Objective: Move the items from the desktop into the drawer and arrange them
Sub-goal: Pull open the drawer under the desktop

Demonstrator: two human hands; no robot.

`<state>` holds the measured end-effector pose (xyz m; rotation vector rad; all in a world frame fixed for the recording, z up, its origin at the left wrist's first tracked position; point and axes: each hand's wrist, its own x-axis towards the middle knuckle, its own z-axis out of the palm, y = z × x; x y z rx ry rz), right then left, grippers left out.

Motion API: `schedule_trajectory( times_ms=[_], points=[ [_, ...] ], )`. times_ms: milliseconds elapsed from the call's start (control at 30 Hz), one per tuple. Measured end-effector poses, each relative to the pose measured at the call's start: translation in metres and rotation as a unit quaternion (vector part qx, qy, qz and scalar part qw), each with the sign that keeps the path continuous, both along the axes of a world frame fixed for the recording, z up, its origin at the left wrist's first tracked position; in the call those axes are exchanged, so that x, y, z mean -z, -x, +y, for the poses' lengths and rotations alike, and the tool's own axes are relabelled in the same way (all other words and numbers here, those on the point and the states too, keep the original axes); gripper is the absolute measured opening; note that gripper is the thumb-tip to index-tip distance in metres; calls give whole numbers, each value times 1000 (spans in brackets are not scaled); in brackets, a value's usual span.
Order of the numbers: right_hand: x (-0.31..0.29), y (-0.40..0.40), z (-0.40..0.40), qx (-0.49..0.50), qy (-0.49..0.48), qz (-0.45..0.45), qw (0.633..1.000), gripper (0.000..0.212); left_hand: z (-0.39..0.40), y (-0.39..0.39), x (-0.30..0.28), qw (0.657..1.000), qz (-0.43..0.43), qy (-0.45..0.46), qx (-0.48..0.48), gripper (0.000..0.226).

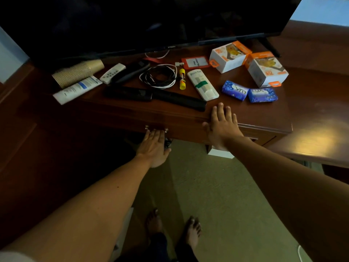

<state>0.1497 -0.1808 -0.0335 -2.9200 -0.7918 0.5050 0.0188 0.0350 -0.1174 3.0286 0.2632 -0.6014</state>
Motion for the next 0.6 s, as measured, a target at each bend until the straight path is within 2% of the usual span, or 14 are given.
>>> schedule_trajectory(
  times_ms=[167, 300, 500, 600],
  points=[
    [-1, 2, 0, 5, -6, 2, 1000, 75, 5, -11, 0, 999, -30, 21, 3, 75],
    [-1, 1, 0, 6, -2, 6, 1000, 76, 9, -15, -3, 996, -48, 65, -32, 66],
    [-4, 2, 2, 9, 4, 15, 1000, 76, 2, -3, 8, 997, -40, 54, -40, 103],
    [-5, 1, 2, 10, 6, 16, 1000, 76, -2, 4, 10, 996, -37, 55, -51, 108]
  ],
)
